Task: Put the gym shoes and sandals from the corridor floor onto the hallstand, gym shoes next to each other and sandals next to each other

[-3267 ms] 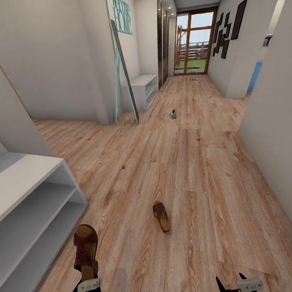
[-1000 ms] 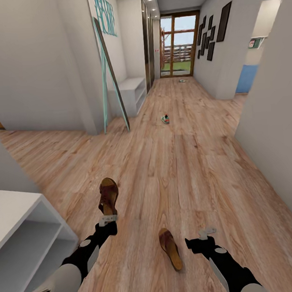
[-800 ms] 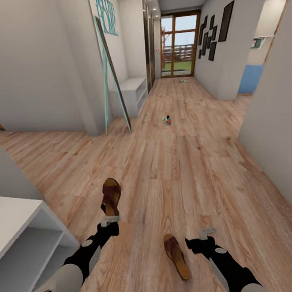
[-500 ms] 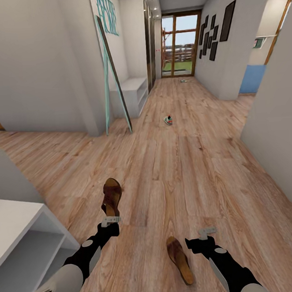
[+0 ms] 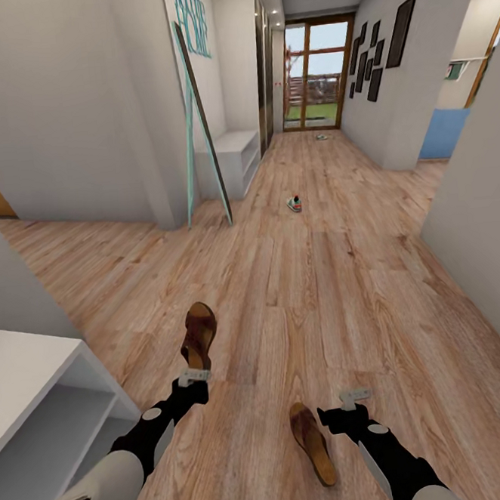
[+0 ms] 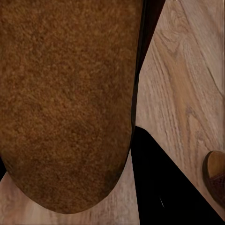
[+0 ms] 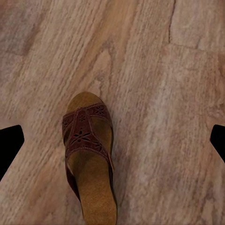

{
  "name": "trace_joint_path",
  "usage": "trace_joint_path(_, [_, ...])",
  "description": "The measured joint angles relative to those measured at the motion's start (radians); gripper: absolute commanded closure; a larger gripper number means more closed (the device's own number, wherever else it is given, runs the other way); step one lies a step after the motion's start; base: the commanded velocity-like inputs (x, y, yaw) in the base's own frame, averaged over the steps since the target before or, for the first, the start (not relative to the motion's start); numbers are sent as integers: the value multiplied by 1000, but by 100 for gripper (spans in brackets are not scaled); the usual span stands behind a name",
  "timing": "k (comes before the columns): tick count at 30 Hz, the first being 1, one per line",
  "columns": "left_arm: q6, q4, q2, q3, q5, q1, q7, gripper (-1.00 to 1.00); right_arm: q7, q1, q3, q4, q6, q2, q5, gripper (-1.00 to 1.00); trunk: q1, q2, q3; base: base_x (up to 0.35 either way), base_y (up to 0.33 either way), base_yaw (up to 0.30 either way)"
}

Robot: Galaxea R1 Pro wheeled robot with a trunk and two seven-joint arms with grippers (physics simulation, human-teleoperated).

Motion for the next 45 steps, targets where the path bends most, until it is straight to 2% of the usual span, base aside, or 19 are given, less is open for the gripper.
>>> trace_joint_path(10, [4, -17, -1, -10, 0, -4, -14, 100, -2, 0, 0, -3, 1, 0, 0, -100, 38, -70, -35, 0, 0, 0])
trace_joint_path(19, [7, -18, -15, -10, 1, -21, -16, 100, -2, 0, -1, -5, 1, 0, 0, -100, 73, -133, -72, 0, 0, 0])
trace_joint_path(36, [7, -22, -17, -10, 0, -22, -16, 100, -3, 0, 1, 8, -5, 0, 7, -100, 81, -137, -165, 0, 0, 0])
trace_joint_path(42, [7, -22, -17, -10, 1, -21, -16, 100, -5, 0, 1, 58, -92, -1, 24, -100, 83, -139, -197, 0, 0, 0])
trace_joint_path(45, [7, -22, -18, -10, 0, -22, -16, 100, -3, 0, 1, 105, -178, -1, 27, -100, 85, -139, -213, 0, 0, 0])
